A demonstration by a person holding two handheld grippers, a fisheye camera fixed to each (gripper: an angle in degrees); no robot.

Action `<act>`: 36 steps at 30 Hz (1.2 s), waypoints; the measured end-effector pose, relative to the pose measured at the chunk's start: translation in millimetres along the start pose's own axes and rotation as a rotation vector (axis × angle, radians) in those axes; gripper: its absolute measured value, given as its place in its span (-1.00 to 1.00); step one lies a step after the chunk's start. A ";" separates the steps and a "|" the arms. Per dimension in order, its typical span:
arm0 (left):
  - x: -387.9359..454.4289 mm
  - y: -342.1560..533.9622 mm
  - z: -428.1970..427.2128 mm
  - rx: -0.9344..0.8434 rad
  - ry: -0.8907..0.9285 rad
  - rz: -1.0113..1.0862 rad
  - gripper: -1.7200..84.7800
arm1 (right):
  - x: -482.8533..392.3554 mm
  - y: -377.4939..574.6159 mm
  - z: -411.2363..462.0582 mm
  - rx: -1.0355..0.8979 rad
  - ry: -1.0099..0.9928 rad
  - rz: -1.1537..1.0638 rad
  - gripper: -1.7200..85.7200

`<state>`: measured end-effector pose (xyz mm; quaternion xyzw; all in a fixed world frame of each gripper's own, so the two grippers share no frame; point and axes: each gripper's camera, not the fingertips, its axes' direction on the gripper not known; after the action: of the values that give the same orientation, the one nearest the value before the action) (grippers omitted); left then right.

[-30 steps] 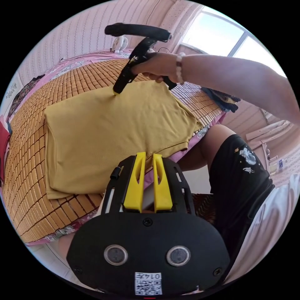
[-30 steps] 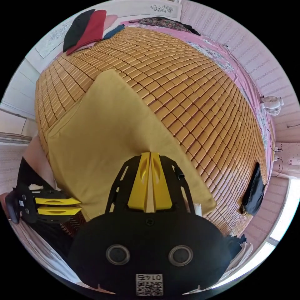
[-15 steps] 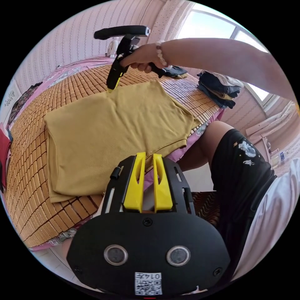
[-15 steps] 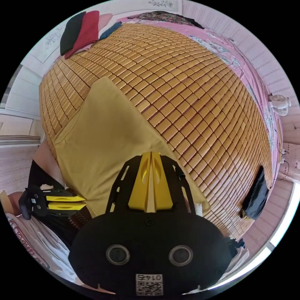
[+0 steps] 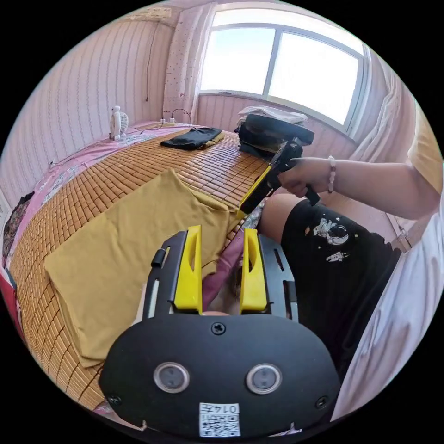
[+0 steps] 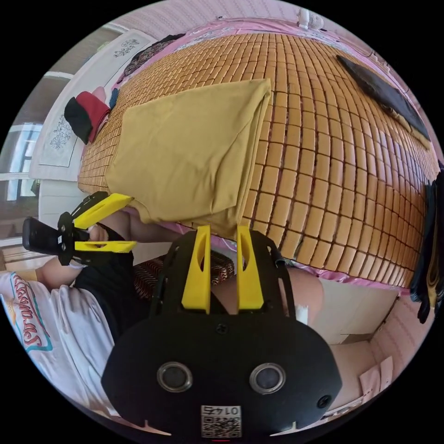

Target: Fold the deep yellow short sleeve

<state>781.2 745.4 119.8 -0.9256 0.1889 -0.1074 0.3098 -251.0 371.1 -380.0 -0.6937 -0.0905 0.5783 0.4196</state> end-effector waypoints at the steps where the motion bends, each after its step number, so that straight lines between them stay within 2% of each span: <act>1: 6.5 -9.0 6.2 -0.011 0.014 0.015 -0.63 | 6.7 6.1 6.1 -0.005 -0.022 0.003 -0.85; 4: 20.3 -27.1 26.5 -0.027 -0.017 0.077 -0.55 | 25.2 19.9 4.8 0.013 -0.035 0.011 -0.91; 9: 22.3 -56.3 68.1 -0.135 0.018 0.085 -0.58 | 56.9 49.4 -22.6 0.156 -0.229 0.002 -0.93; 12: 20.6 -70.9 80.8 -0.161 -0.029 0.061 -0.70 | 73.1 69.4 -35.5 0.285 -0.426 -0.001 -0.93; 14: 8.1 -74.5 83.6 -0.212 -0.055 -0.059 -0.87 | 87.7 82.3 -26.2 0.346 -0.566 0.033 -0.92; 17: -5.1 -64.2 73.3 -0.219 -0.004 -0.116 -0.93 | 111.7 101.5 -13.8 0.414 -0.652 0.104 -0.88; 19: -5.4 -54.4 59.8 -0.208 0.018 -0.104 -0.94 | 132.0 114.2 -11.1 0.496 -0.638 0.187 -0.81; 24: 13.1 -24.9 22.0 -0.214 0.028 0.009 -0.96 | 171.7 108.3 4.1 0.550 -0.534 0.381 -0.69; 27: 14.4 -9.6 -0.5 -0.226 -0.006 0.017 -0.96 | 178.9 94.2 8.8 0.581 -0.477 0.416 -0.76; 29: 5.5 1.0 -19.3 -0.200 -0.003 -0.023 -0.97 | 180.1 83.4 15.0 0.543 -0.459 0.405 -0.90; 36: -11.9 11.1 -48.0 -0.103 0.035 -0.062 -0.97 | 187.5 128.2 -33.3 0.642 -0.487 0.340 -0.94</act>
<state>752.2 716.6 149.6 -0.9438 0.1711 -0.1232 0.2547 -208.9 388.8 -605.0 -0.3763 0.1130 0.7848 0.4794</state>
